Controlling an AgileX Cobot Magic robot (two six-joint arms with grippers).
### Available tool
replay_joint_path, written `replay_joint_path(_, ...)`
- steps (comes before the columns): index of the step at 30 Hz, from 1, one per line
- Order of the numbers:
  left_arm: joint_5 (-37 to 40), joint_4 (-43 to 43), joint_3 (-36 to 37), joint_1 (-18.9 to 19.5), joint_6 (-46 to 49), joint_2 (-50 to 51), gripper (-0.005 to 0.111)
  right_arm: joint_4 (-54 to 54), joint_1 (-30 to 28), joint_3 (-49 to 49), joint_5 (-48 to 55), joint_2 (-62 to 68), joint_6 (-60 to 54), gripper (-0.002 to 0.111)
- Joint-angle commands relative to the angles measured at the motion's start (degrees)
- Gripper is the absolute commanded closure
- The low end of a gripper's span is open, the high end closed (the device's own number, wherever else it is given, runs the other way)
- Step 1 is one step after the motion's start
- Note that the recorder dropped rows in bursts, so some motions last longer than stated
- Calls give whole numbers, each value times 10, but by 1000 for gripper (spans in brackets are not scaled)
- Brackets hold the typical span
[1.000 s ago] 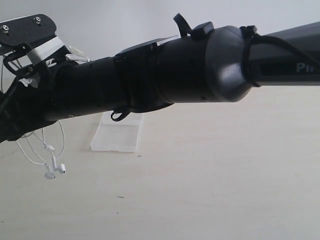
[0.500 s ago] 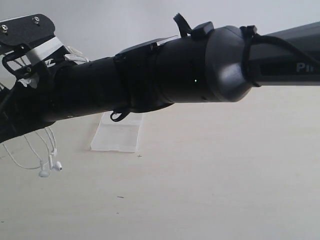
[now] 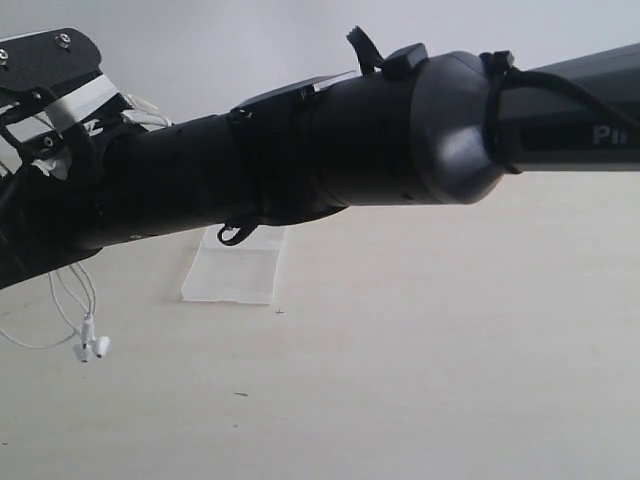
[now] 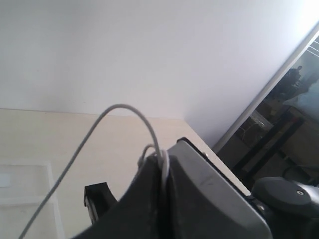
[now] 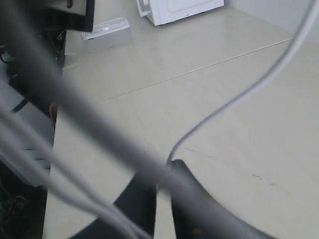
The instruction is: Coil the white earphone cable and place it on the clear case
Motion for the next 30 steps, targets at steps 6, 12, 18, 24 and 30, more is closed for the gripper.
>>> replay_joint_path(6,-11,-20,-3,2,-2,-3,107,0,1,-4,7,19,5,62)
replay_joint_path(12,-14,-23,-3,2,-2,-3,107,0,1,-4,5,27,5,59)
replay_joint_path(18,-11,-17,-3,2,-2,-3,107,0,1,-4,28,27,31,59)
replay_joint_path(24,2,-5,-3,2,-2,-3,107,0,1,-4,27,8,78,46)
replay_joint_path(30,3,-7,-3,2,-2,-3,107,-152,1,-4,-7,-26,233,45)
